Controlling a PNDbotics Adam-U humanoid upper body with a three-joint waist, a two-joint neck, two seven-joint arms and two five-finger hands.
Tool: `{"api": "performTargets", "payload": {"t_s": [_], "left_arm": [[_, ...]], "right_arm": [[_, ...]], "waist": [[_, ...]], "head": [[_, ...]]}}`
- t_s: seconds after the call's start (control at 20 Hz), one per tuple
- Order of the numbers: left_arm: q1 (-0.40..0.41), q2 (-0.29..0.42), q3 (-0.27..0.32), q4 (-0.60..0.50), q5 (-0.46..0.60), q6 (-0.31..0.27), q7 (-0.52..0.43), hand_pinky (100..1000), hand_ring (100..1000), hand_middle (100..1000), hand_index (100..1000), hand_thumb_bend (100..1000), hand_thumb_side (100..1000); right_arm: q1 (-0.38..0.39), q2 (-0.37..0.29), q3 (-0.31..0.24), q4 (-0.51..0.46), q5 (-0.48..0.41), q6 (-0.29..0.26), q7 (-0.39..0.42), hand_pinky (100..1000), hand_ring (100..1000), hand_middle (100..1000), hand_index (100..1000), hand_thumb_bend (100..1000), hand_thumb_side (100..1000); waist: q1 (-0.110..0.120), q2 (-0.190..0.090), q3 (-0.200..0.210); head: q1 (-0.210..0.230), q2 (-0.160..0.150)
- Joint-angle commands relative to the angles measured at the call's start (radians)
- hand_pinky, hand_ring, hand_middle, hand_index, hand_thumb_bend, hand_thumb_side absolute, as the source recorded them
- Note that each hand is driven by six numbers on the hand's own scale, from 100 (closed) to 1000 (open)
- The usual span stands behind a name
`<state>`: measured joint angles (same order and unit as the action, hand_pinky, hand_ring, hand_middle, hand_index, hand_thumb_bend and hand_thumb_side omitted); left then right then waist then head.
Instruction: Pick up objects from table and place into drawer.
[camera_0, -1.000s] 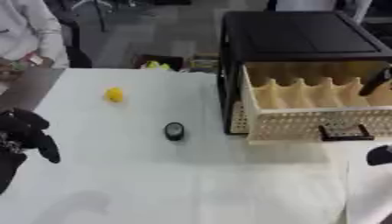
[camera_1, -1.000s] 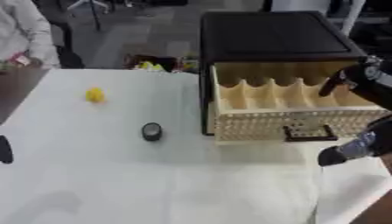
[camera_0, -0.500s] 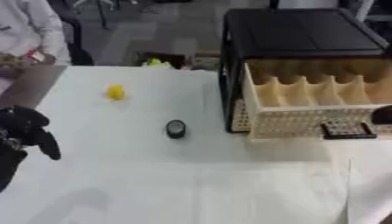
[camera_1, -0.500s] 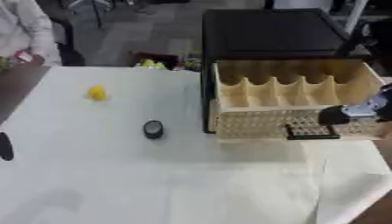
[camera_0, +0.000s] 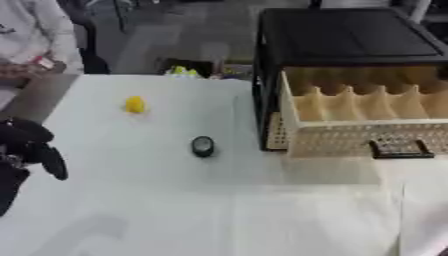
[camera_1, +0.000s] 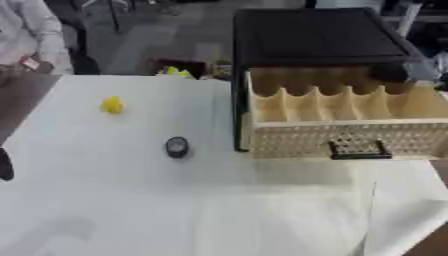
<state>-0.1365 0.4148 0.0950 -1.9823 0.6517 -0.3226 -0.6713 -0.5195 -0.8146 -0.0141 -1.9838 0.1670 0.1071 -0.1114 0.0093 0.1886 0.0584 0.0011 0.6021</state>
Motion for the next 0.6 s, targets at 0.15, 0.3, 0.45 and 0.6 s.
{"api": "performTargets", "payload": {"t_s": [0.15,0.3,0.45,0.6], "left_arm": [[-0.007,0.049,-0.004,-0.018,0.014,-0.071,-0.007,495,536,674,796,100,814],[-0.019,0.064,-0.008,-0.018,0.024,-0.11,0.006,495,537,671,806,100,786],[-0.033,0.087,-0.011,-0.018,0.038,-0.155,0.024,494,537,668,815,100,741],[-0.048,0.116,-0.015,-0.018,0.049,-0.214,0.04,498,543,672,824,100,699]], "right_arm": [[-0.052,0.053,0.003,-0.016,0.03,-0.043,-0.089,100,100,100,639,1000,555],[-0.074,0.088,0.011,-0.016,0.039,-0.069,-0.145,100,100,100,659,1000,572],[-0.09,0.115,0.018,-0.016,0.04,-0.091,-0.176,100,111,124,677,1000,601],[-0.105,0.136,0.025,-0.016,0.031,-0.117,-0.201,100,269,270,704,1000,628]], "waist": [[0.01,-0.009,0.008],[0.014,-0.008,0.012],[0.018,-0.006,0.015],[0.025,-0.004,0.018]], "head": [[-0.003,0.017],[-0.001,0.028],[0.006,0.04],[0.01,0.048]]}}
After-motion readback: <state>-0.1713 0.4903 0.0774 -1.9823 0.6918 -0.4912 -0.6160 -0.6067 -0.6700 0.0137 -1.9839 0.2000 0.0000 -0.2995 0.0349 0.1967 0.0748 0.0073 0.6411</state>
